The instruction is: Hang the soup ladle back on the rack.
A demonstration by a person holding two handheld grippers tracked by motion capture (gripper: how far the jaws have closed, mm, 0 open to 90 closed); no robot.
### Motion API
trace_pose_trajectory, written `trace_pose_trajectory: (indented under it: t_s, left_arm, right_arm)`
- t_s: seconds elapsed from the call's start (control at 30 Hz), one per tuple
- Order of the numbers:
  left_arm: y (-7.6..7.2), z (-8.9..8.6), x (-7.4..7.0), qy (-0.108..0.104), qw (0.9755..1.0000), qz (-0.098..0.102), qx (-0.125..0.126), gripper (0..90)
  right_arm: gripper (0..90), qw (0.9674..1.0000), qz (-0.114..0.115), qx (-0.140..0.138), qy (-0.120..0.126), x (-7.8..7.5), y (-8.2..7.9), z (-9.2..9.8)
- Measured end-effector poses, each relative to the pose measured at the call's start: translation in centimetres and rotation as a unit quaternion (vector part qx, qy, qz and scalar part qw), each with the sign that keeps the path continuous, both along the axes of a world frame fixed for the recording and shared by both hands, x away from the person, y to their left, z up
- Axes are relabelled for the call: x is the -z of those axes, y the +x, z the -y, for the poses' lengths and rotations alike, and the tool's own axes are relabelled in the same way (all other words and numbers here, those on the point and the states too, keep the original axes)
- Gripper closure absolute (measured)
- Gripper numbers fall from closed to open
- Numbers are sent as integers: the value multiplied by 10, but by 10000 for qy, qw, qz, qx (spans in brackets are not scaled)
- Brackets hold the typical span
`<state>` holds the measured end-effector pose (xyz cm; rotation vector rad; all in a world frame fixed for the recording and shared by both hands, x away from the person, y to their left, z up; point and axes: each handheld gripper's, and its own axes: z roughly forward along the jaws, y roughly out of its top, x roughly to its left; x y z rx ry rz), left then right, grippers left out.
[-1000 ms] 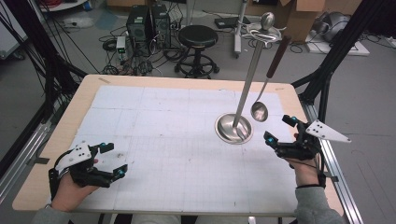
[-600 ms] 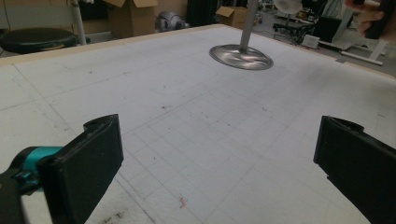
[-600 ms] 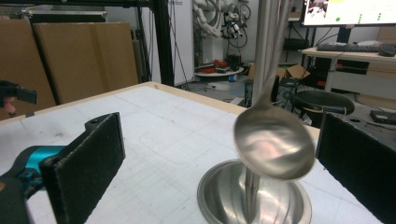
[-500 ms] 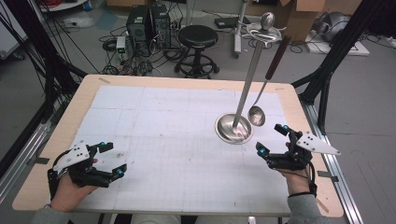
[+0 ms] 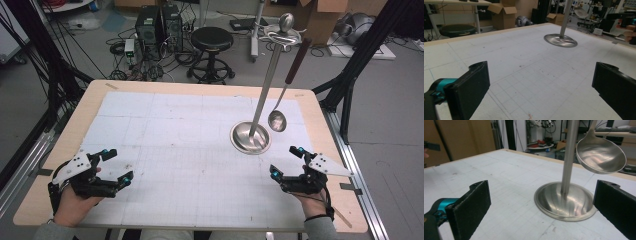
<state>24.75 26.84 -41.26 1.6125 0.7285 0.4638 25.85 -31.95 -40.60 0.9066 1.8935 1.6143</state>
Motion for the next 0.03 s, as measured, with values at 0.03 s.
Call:
trace_pose_trajectory:
  t_s: [0.03]
  left_arm:
    - [0,-1,0,-55,10000,-4,-24,19]
  right_arm:
    - [4,10000,14,-40,-35,0,0,-1]
